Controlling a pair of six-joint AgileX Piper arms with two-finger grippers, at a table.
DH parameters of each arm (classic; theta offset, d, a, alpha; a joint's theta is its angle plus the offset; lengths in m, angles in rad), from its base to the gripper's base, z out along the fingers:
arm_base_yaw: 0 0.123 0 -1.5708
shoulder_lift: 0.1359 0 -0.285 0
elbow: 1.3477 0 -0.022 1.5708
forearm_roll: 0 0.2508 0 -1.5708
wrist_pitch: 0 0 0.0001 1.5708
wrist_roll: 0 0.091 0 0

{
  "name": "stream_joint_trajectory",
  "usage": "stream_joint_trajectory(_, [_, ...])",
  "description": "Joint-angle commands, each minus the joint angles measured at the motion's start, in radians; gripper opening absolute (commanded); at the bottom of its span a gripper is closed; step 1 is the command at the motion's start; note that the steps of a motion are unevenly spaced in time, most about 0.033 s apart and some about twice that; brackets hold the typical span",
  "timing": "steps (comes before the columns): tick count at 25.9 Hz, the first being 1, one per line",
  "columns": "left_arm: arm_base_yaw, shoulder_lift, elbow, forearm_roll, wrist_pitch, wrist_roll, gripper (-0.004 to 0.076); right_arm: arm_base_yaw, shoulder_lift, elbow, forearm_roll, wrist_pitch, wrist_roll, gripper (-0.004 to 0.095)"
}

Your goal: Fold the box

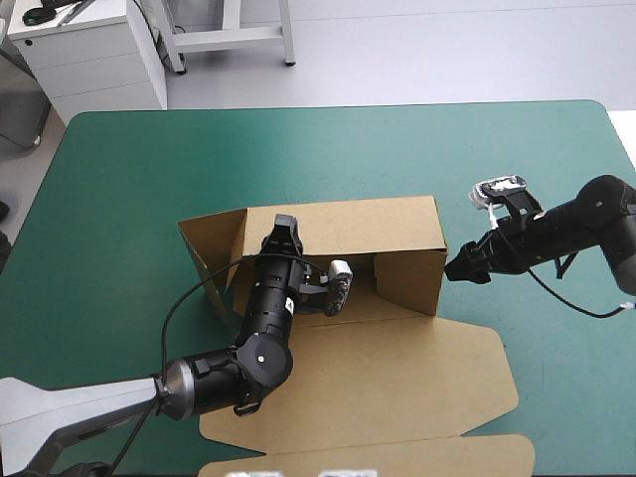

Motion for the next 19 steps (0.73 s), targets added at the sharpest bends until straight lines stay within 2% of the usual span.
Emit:
stream_joint_trajectory(1, [-0.004, -0.034, -0.02, 0.045, 0.042, 0.001, -0.001, -0.002, -0.041, -0.021, 0.09, 0.026, -0.02, 0.067])
stream_joint_trajectory(4, [-0.004, -0.034, -0.02, 0.045, 0.042, 0.001, -0.001, -0.002, -0.045, -0.021, 0.164, 0.048, -0.062, 0.067])
stream_joint_trajectory(10, [-0.004, -0.034, -0.02, 0.045, 0.041, 0.001, -0.001, -0.002, -0.087, 0.034, 0.197, 0.037, -0.091, 0.067])
stream_joint_trajectory(13, [-0.004, -0.034, -0.02, 0.045, 0.026, 0.001, -0.001, -0.002, -0.115, 0.088, 0.199, -0.026, -0.106, 0.067])
stream_joint_trajectory(17, [-0.004, -0.034, -0.02, 0.045, 0.008, 0.001, -0.001, 0.001, -0.139, 0.192, 0.305, -0.122, -0.198, 0.067])
stream_joint_trajectory(19, [-0.004, -0.034, -0.02, 0.045, 0.008, 0.001, -0.001, 0.019, -0.139, 0.219, 0.312, -0.173, -0.215, 0.067])
